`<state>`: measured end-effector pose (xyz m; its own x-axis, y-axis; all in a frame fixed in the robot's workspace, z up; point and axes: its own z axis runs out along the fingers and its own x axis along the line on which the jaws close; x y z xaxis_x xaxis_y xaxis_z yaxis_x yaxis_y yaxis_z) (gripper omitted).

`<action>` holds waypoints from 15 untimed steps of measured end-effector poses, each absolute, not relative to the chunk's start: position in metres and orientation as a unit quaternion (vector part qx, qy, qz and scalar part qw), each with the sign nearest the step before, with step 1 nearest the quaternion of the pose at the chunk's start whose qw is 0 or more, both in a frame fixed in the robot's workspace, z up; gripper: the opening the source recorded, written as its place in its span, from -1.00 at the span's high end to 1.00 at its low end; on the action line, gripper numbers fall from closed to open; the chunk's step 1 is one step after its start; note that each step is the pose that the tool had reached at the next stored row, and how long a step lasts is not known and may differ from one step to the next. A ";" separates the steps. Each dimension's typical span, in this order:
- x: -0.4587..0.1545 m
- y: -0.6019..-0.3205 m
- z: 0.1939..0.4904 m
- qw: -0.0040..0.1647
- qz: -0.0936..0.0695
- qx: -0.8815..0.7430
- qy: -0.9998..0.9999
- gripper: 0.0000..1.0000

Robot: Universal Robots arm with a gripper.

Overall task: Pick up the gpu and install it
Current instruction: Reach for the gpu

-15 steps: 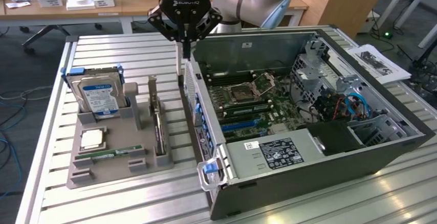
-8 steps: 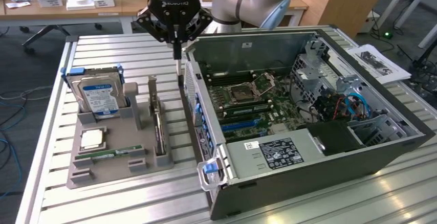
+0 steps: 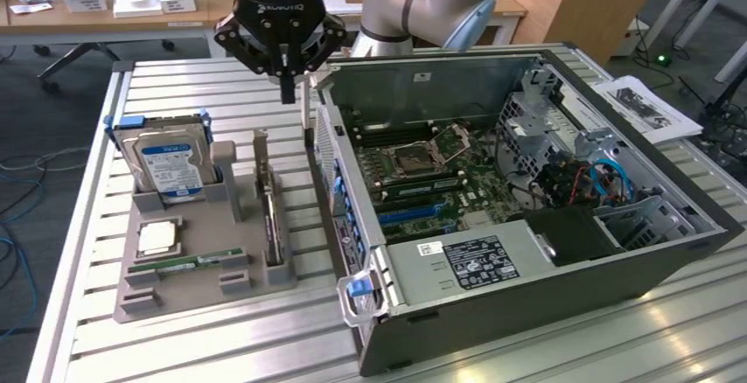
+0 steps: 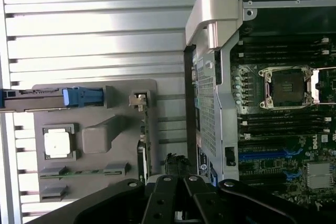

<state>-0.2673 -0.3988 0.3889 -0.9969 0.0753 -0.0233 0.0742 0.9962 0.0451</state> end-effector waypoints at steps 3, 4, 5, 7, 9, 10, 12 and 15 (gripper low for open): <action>-0.274 -0.399 0.388 0.012 0.022 0.037 0.999 0.79; -0.276 -0.399 0.388 0.012 0.022 0.037 0.999 0.79; -0.278 -0.399 0.388 0.013 0.022 0.037 0.999 0.79; -0.281 -0.399 0.388 0.012 0.022 0.037 0.999 0.79; -0.285 -0.399 0.388 0.012 0.022 0.037 0.999 0.79; -0.287 -0.399 0.387 0.012 0.022 0.037 0.999 0.79; -0.291 -0.399 0.387 0.012 0.022 0.037 0.999 0.79; -0.295 -0.399 0.387 0.012 0.022 0.037 0.999 0.79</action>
